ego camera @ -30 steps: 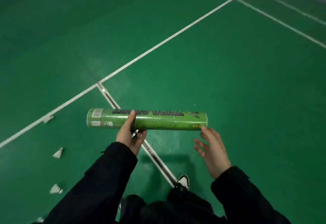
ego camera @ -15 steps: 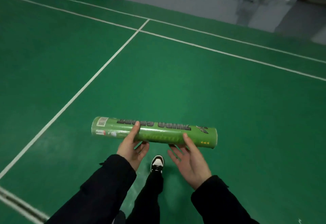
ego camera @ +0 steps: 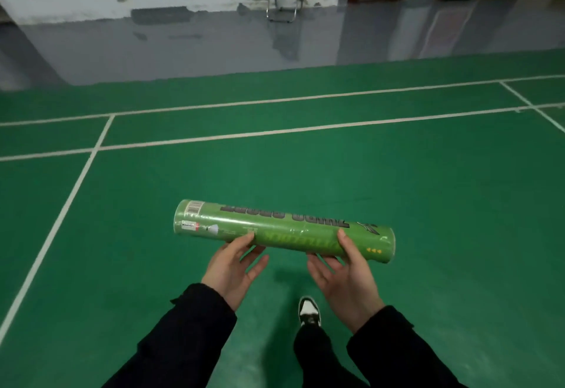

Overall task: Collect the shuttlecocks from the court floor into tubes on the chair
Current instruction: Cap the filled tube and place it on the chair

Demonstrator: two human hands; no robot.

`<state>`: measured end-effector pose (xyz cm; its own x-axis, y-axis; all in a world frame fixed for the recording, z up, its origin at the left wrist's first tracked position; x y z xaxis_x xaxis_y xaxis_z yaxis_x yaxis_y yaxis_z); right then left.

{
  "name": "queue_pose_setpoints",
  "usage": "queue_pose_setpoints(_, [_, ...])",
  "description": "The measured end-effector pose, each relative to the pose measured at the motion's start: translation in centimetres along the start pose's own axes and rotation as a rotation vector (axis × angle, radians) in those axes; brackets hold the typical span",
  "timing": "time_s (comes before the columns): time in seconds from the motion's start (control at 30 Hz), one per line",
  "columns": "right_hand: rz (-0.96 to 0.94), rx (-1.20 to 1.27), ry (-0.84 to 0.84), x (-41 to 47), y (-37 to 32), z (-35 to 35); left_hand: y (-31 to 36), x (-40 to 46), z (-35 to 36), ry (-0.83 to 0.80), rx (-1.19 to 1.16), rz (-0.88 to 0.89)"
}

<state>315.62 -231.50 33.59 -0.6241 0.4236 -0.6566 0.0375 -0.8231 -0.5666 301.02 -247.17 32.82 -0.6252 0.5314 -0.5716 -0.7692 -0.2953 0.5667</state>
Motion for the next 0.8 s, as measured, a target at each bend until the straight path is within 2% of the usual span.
queue_pose_setpoints(0.2, [0.024,0.094,-0.023,21.3,-15.1,5.2,8.1,22.4,13.1,0.014,0.023,0.077])
queue_pose_setpoints(0.33, [0.056,0.115,-0.058,30.1,-25.5,10.9,14.2,32.3,21.8,0.043,0.037,0.097])
queue_pose_setpoints(0.5, [0.011,-0.097,-0.069,44.6,-38.0,18.5,22.0,47.3,30.2,0.082,0.005,0.150])
queue_pose_setpoints(0.6, [0.015,-0.054,-0.100,55.8,-44.6,21.8,26.1,58.9,34.5,0.083,0.024,0.168])
queue_pose_setpoints(0.8, [-0.002,0.006,-0.035,73.8,-60.8,28.6,34.1,80.4,47.6,0.042,0.022,0.089])
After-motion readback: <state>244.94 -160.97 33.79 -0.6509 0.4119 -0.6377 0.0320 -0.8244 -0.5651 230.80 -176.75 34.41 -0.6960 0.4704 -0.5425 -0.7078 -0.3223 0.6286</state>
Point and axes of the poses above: each hand's wrist, its own x-axis towards the middle knuckle, its own z-axis out of the palm, y = z × x, the point moved 3 cm from there along x, towards the middle knuckle, and after that the axes turned 8 degrees about -x, right-handed, at the moved point
